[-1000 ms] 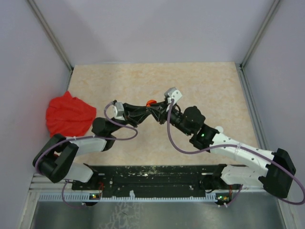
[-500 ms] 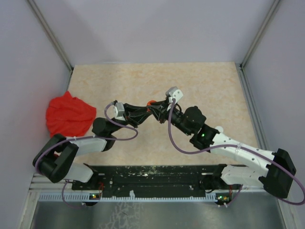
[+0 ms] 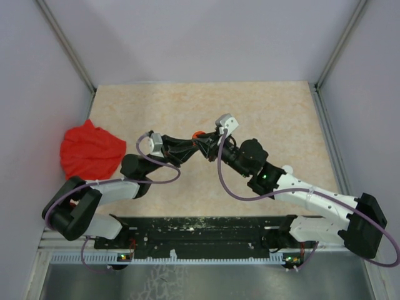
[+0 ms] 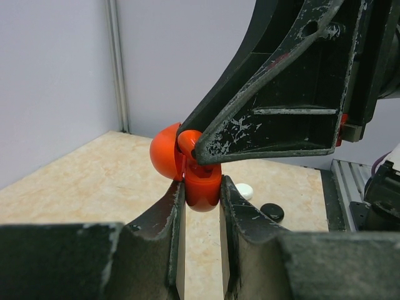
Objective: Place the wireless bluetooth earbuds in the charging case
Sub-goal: Place the earbud in the charging case.
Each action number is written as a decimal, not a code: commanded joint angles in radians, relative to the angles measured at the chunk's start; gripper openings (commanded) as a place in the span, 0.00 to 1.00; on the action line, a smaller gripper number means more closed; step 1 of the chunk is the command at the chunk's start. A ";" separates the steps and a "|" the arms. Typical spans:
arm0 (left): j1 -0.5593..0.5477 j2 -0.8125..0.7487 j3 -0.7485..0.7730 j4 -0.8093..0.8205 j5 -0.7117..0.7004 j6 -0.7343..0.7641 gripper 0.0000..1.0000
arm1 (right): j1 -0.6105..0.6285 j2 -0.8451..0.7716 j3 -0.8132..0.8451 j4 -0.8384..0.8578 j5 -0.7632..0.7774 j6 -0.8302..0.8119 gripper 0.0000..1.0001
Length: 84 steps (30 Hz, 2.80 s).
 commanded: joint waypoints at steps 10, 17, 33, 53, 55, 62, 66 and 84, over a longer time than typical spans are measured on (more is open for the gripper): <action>-0.008 -0.037 0.008 0.059 -0.049 -0.064 0.01 | 0.001 0.001 0.008 0.020 0.039 0.024 0.13; -0.007 -0.059 -0.011 0.050 -0.103 -0.053 0.01 | 0.001 0.011 0.021 -0.008 0.035 0.048 0.13; -0.007 -0.095 -0.005 -0.017 -0.070 0.015 0.00 | 0.002 0.033 0.080 -0.113 0.072 0.067 0.13; -0.007 -0.126 -0.020 -0.071 -0.166 0.028 0.01 | 0.001 0.040 0.108 -0.181 0.103 0.079 0.13; -0.007 -0.128 -0.022 -0.074 -0.173 0.026 0.01 | 0.001 0.041 0.112 -0.191 0.118 0.083 0.13; -0.007 -0.135 -0.022 -0.083 -0.172 0.037 0.01 | 0.001 0.055 0.134 -0.220 0.132 0.102 0.13; -0.008 -0.135 -0.024 -0.084 -0.173 0.044 0.01 | 0.002 0.075 0.147 -0.233 0.126 0.113 0.13; -0.027 -0.187 -0.037 -0.149 -0.246 0.126 0.01 | 0.001 0.119 0.196 -0.293 0.095 0.138 0.12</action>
